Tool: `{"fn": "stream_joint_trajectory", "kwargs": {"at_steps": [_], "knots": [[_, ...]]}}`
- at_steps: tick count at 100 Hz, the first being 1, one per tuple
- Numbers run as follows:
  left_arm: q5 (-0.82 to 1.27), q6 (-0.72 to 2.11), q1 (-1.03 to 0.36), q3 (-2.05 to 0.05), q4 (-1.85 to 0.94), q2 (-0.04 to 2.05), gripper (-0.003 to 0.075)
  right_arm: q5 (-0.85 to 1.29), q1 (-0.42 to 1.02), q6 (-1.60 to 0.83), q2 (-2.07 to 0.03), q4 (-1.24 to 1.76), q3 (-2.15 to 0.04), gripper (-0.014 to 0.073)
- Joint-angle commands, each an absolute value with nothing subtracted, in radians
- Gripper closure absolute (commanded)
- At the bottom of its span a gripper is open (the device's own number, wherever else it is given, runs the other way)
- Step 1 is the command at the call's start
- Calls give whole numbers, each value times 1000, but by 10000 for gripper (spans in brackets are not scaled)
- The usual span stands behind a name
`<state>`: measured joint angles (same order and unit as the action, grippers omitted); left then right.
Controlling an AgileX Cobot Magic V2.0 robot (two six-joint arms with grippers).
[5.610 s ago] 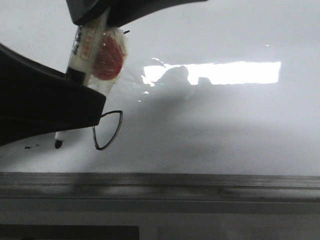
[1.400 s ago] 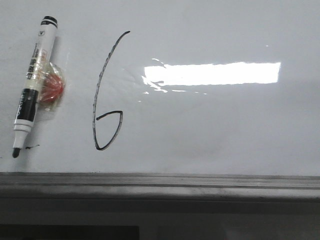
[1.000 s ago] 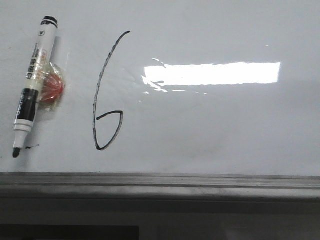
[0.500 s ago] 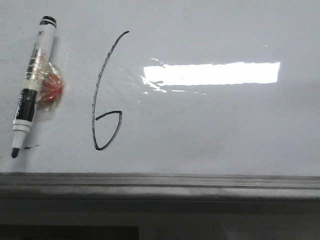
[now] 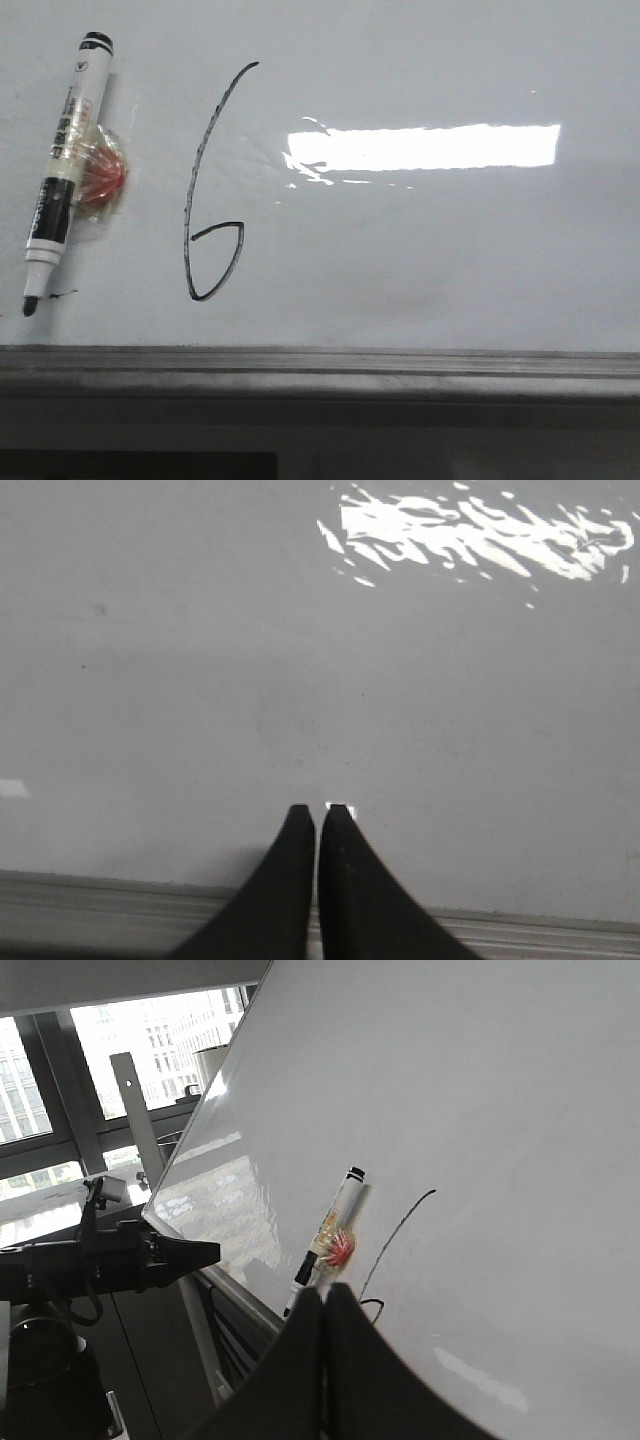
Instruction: Write number 6 on whiteboard
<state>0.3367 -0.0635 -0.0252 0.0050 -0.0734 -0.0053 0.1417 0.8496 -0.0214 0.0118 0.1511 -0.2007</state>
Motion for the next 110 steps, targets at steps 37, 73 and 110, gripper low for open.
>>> {"fn": "stream_joint_trajectory", "kwargs": {"at_steps": [37, 73, 110], "knots": [[295, -74, -22, 50, -70, -37, 739, 67, 811, -31, 27, 81, -181, 659], [295, -74, -22, 50, -70, -37, 739, 18, 254, -31, -41, 52, -42, 659], [295, -74, -22, 50, -70, -37, 739, 111, -144, -31, 6, -36, 40, 659]]}}
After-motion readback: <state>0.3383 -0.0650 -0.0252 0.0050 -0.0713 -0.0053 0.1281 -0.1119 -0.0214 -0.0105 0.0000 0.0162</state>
